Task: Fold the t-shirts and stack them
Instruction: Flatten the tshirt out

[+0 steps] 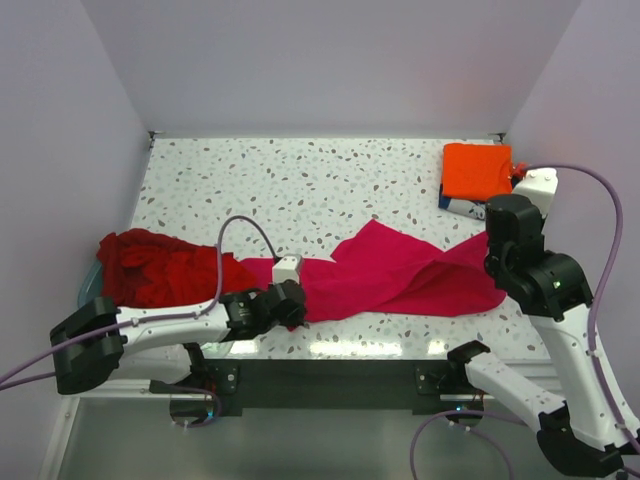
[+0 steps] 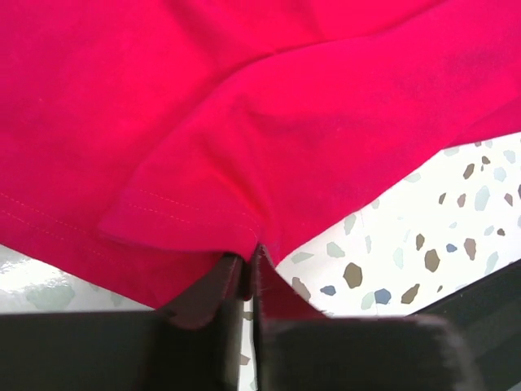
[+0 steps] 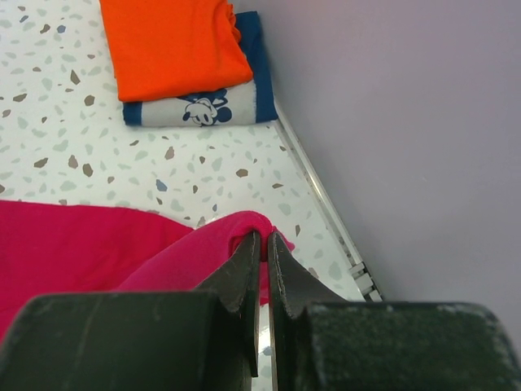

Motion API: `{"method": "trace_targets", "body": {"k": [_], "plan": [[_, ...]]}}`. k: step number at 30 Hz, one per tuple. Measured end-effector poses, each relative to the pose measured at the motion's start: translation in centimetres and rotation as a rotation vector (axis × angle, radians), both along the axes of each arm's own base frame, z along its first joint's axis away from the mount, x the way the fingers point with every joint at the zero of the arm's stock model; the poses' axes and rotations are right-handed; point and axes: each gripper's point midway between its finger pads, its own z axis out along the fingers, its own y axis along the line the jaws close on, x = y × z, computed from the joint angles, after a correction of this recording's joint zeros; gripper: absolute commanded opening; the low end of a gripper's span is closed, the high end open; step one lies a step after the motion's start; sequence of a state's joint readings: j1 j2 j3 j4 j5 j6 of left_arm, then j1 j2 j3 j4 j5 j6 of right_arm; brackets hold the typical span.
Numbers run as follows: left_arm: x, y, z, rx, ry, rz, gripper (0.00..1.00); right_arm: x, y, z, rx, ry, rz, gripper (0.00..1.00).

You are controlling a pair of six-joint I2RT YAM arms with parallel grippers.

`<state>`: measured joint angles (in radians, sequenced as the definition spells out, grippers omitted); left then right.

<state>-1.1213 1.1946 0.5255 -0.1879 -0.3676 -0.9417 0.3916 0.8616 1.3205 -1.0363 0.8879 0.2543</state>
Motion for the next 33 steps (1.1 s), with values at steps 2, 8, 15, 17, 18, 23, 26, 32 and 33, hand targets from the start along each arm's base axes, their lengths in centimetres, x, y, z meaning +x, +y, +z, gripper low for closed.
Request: {"method": "trace_targets", "body": {"k": [2, 8, 15, 17, 18, 23, 26, 32, 33], "plan": [[0.4, 0.2, 0.2, -0.001, -0.005, 0.009, 0.00, 0.0, 0.0, 0.0, 0.000, 0.000, 0.000, 0.00], [3.6, 2.3, 1.4, -0.048, -0.002, 0.119, 0.00, 0.1, 0.0, 0.0, -0.001, 0.002, 0.000, 0.00], [8.3, 4.7, 2.8, -0.100, 0.028, 0.214, 0.19, 0.7, 0.2, -0.3, -0.012, 0.019, -0.005, 0.00], [9.1, 4.5, 3.0, -0.116, 0.044, 0.211, 0.19, 0.9, 0.2, -0.4, -0.018, 0.024, -0.009, 0.00], [9.5, 4.4, 3.1, -0.128, 0.052, 0.206, 0.20, 1.0, 0.3, -0.5, -0.019, 0.028, -0.009, 0.00], [10.4, 4.3, 3.8, -0.195, 0.081, 0.193, 0.29, 1.5, 0.4, -0.8, -0.036, 0.047, -0.013, 0.00], [11.0, 4.0, 4.7, -0.245, 0.079, 0.182, 0.33, 1.5, 0.2, -0.8, -0.042, 0.044, -0.020, 0.00], [12.3, 3.5, 6.9, -0.370, 0.060, 0.165, 0.34, 1.5, 0.1, -1.5, -0.054, 0.057, -0.028, 0.00], [12.4, 3.3, 7.2, -0.383, 0.053, 0.155, 0.34, 1.5, 0.1, -1.6, -0.055, 0.061, -0.028, 0.00]]}}
